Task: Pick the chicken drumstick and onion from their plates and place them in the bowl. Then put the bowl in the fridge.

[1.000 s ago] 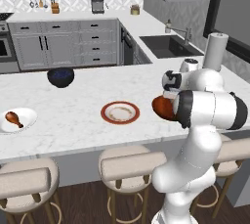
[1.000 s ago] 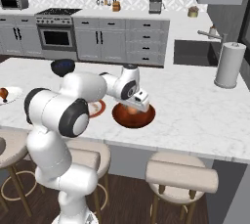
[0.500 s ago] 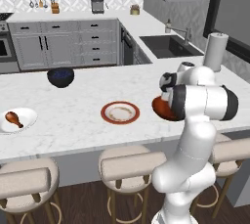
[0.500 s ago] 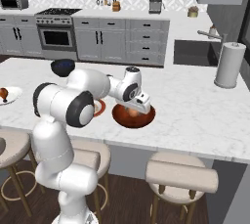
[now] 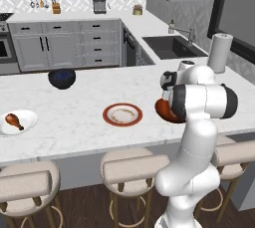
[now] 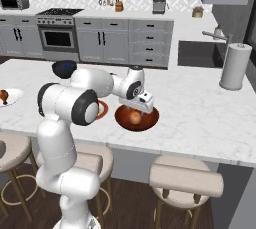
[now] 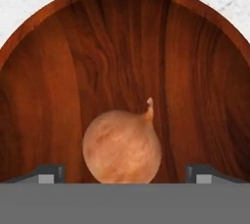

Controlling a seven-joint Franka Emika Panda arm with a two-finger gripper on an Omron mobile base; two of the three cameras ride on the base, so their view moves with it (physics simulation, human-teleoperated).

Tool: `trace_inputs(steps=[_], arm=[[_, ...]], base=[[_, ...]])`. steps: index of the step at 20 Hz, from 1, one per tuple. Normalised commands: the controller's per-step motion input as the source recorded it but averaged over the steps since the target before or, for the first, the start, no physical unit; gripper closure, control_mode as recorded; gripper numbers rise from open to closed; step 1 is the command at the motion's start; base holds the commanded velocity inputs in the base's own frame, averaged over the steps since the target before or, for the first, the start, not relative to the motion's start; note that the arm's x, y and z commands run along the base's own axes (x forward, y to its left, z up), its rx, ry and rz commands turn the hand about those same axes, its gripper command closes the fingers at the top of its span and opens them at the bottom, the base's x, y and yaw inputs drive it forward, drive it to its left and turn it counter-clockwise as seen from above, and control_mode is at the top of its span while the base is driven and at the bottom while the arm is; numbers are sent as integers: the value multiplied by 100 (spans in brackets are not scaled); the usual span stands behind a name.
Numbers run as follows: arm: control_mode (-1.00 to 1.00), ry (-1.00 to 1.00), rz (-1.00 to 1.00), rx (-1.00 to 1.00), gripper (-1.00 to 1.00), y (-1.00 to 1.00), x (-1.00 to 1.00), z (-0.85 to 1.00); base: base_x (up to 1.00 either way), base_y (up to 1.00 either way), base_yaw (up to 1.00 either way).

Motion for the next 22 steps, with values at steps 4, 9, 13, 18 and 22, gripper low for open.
trace_inputs(steps=[4,9,13,18,22], arm=[[-100,7,0,-3,-100,1,0,9],[-100,-1,6,-21,-100,36,-43,63],[-100,-9,30,-17,-100,67,-89,62],[-100,-8,13,3,-100,70,-85,95],[-100,-4,0,23,-100,25,-100,85]], base=[[0,0,0],[0,0,0],[0,0,0],[0,0,0],[0,0,0]])
